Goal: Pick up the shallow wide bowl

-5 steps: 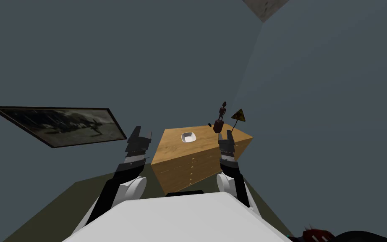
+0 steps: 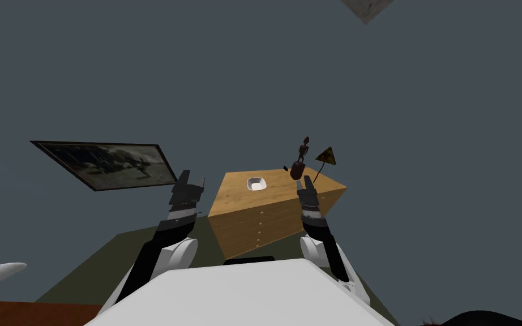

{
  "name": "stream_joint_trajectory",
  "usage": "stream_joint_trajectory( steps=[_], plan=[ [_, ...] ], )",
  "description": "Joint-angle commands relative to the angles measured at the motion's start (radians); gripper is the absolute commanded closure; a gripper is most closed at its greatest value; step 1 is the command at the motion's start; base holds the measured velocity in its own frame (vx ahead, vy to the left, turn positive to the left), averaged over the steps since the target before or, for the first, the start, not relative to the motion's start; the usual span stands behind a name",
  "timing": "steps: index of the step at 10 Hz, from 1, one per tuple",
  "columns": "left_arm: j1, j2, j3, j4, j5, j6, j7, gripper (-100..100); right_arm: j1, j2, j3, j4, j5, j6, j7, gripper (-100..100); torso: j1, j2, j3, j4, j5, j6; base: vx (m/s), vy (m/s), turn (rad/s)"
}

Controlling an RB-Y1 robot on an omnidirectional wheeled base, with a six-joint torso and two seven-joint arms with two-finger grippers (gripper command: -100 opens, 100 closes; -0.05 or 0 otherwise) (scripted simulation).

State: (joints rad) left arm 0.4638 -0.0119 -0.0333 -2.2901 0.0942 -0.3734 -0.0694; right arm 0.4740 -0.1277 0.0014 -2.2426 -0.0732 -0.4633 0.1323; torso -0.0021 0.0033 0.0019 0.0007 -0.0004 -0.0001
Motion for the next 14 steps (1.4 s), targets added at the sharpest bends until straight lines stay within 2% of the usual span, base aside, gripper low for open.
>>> stream_joint_trajectory(
  steps=[1,3,4,5,6,7,8,9,10,11,12,13,14],
  plan=[
    [0.000,0.000,0.000,0.000,0.000,0.000,0.000,0,0.003,-0.035,-0.008,-0.002,-0.001,0.007,0.019,-100,0.000,0.000,0.000,0.000,0.000,0.000,-0.037,-0.018,0.047],
    [0.000,0.000,0.000,0.000,0.000,0.000,0.000,0,0.015,-0.101,-0.040,-0.006,-0.008,0.036,0.083,-100,0.000,-0.001,0.000,0.000,0.000,0.000,-0.040,-0.017,0.165],
    [0.000,0.000,0.000,0.000,0.000,0.000,0.000,0,0.015,-0.123,-0.040,-0.006,-0.008,0.036,0.083,-100,0.000,0.000,0.000,0.000,0.000,0.000,-0.029,-0.019,0.067],
    [0.000,0.000,0.000,0.000,0.000,0.000,0.000,0,0.023,-0.157,-0.058,-0.009,-0.012,0.053,0.119,-100,0.000,-0.001,-0.001,0.000,0.000,0.000,-0.032,-0.017,0.133],
    [0.000,0.000,0.000,0.000,0.000,0.000,0.000,0,0.023,-0.171,-0.058,-0.009,-0.012,0.053,0.119,-100,0.000,-0.001,-0.001,0.000,0.000,0.000,-0.028,-0.015,0.068],
    [0.000,0.000,0.000,0.000,0.000,0.000,0.000,0,0.031,-0.209,-0.077,-0.010,-0.016,0.073,0.157,-100,0.001,-0.002,-0.001,0.000,0.000,0.000,-0.034,-0.012,0.156],
    [0.000,0.000,0.000,0.000,0.000,0.000,0.000,0,0.031,-0.220,-0.077,-0.010,-0.016,0.073,0.157,-100,0.001,-0.001,-0.001,0.000,0.000,0.000,-0.029,-0.014,0.099],
    [0.000,0.000,0.000,0.000,0.000,0.000,0.000,0,0.040,-0.260,-0.097,-0.012,-0.020,0.096,0.197,-100,0.001,-0.002,-0.001,0.000,0.000,0.000,-0.033,-0.017,0.196],
    [0.000,0.000,0.000,0.000,0.000,0.000,0.000,0,0.040,-0.272,-0.097,-0.012,-0.020,0.096,0.197,-100,0.000,-0.001,-0.001,0.000,0.000,0.000,-0.029,-0.017,0.087],
    [0.000,0.000,0.000,0.000,0.000,0.000,0.000,0,0.051,-0.309,-0.117,-0.012,-0.024,0.121,0.238,-100,0.000,-0.002,-0.001,0.000,0.000,0.000,-0.040,-0.008,0.176],
    [0.000,0.000,0.000,0.000,0.000,0.000,0.000,0,0.051,-0.325,-0.117,-0.012,-0.024,0.121,0.238,-100,0.001,-0.001,-0.001,0.000,0.000,0.000,-0.036,-0.009,0.111],
    [0.000,0.000,0.000,0.000,0.000,0.000,0.000,0,0.062,-0.360,-0.139,-0.012,-0.028,0.149,0.281,-100,0.001,-0.001,-0.001,0.000,0.000,0.000,-0.043,-0.010,0.207],
    [0.000,0.000,0.000,0.000,0.000,0.000,0.000,0,0.062,-0.380,-0.139,-0.012,-0.028,0.149,0.281,-100,0.001,-0.001,-0.001,0.000,0.000,0.000,-0.035,-0.015,0.117]
  ],
)
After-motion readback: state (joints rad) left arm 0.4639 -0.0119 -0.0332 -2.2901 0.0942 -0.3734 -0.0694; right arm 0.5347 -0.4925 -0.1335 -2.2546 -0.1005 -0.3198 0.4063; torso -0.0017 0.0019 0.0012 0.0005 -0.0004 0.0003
